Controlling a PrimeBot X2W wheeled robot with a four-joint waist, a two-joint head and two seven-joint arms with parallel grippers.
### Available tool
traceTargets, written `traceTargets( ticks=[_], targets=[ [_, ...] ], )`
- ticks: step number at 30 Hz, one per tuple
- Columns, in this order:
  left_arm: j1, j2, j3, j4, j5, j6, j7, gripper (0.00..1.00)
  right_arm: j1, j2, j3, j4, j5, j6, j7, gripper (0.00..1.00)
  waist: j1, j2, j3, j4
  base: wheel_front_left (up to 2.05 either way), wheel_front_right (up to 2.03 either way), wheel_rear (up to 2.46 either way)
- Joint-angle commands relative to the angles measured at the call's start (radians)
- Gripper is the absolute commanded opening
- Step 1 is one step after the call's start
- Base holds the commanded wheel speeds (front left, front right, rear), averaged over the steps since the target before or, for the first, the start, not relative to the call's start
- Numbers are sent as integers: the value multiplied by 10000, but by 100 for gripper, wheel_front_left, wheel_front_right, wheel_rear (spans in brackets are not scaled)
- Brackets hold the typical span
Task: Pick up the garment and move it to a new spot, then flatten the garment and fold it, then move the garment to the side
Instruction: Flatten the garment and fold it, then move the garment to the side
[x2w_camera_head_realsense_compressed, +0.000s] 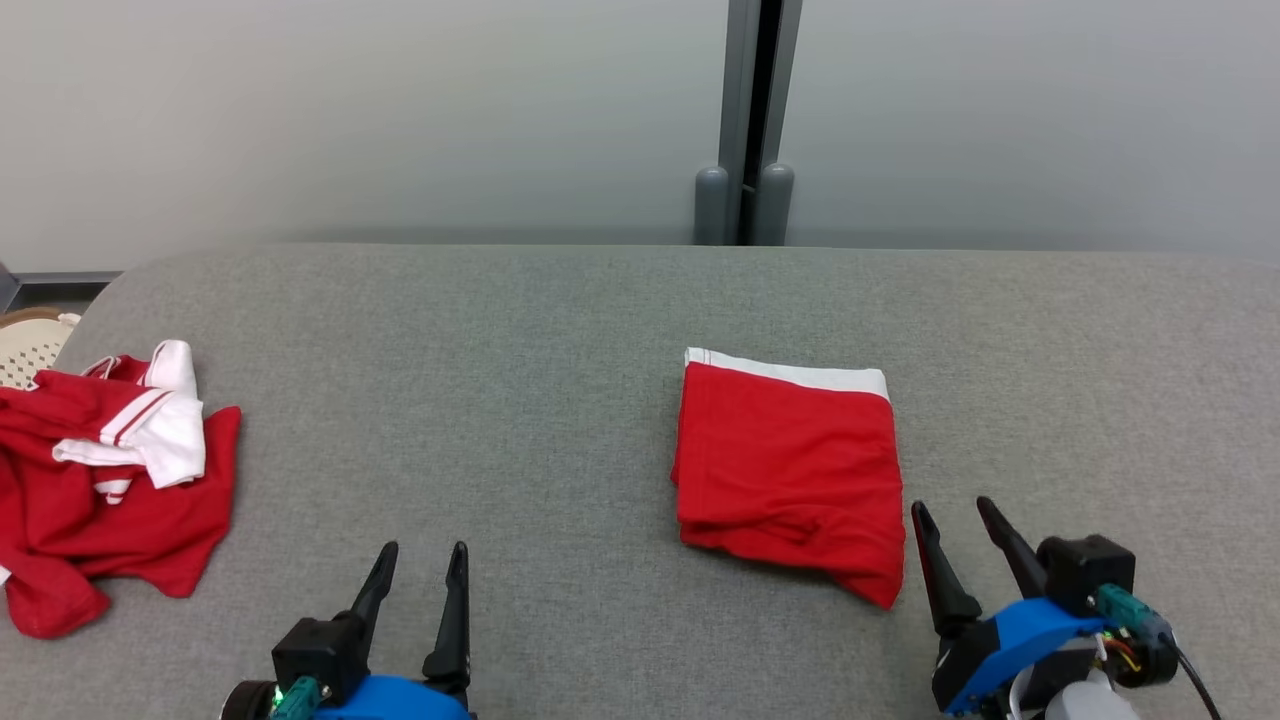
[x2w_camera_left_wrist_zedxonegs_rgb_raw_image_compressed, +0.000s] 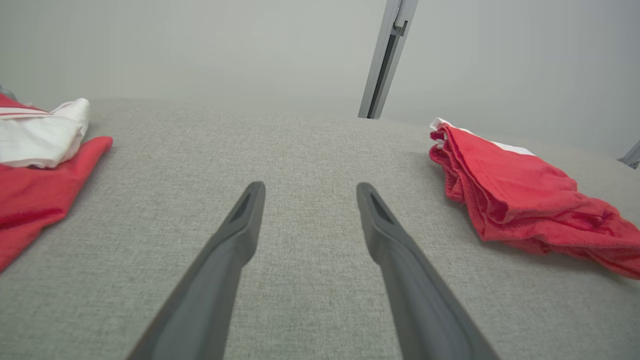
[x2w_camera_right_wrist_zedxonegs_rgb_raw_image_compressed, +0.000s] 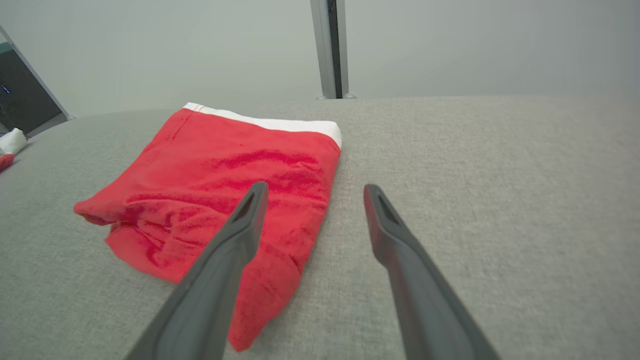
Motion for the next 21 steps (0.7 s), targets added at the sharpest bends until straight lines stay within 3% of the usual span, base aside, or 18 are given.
traceTargets(
  ticks=[1, 11, 21],
  targets=[
    [201, -12, 89, -108, 178, 34, -48, 100, 288, 73, -121, 35, -120, 0, 2, 100, 0, -1, -112, -137, 0, 0, 0],
    [839, -123, 398, -363, 890, 165, -48, 100, 891, 319, -518, 217, -483, 0, 2, 100, 0, -1, -124, -256, 0, 0, 0],
    [113, -131, -45, -493, 821, 74, -48, 100, -755, 329, -502, 874, -801, 0, 0, 100, 0, -1, 813, 115, 0, 0, 0]
  ],
)
